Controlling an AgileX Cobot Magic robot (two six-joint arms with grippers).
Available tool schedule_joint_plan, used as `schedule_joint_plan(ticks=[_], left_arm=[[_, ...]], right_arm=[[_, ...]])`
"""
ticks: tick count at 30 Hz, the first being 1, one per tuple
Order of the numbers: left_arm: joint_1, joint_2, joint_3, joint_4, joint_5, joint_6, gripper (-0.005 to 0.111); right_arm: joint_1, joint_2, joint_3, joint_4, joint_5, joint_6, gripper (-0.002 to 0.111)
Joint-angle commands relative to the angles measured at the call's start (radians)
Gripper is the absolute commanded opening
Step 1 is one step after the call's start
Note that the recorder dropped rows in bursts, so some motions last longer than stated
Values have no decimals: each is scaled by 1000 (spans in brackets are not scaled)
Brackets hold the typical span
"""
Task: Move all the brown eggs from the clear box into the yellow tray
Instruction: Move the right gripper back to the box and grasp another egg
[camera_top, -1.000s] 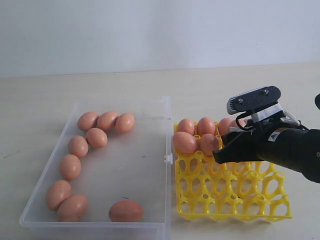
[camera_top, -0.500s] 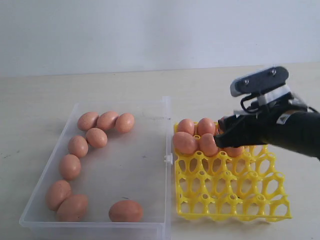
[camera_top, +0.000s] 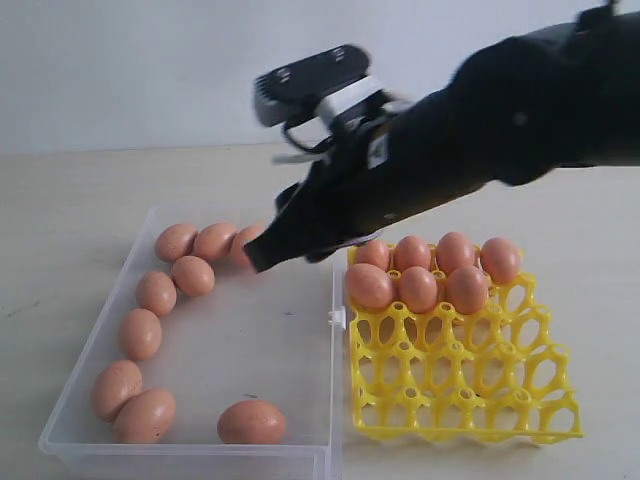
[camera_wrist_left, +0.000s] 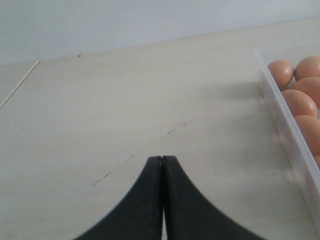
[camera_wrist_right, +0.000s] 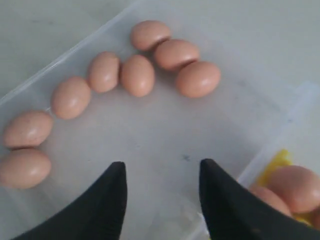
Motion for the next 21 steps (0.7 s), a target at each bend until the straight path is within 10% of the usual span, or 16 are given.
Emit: schedule_joint_plan(ticks=[1,21], left_arm=[[-6,-6,-4,-2,-9,-5,0],[-6,-6,-4,-2,-9,-5,0]], right_arm=[[83,147,-126,72,27,-2,63],[149,684,-669,163,226,14,65]])
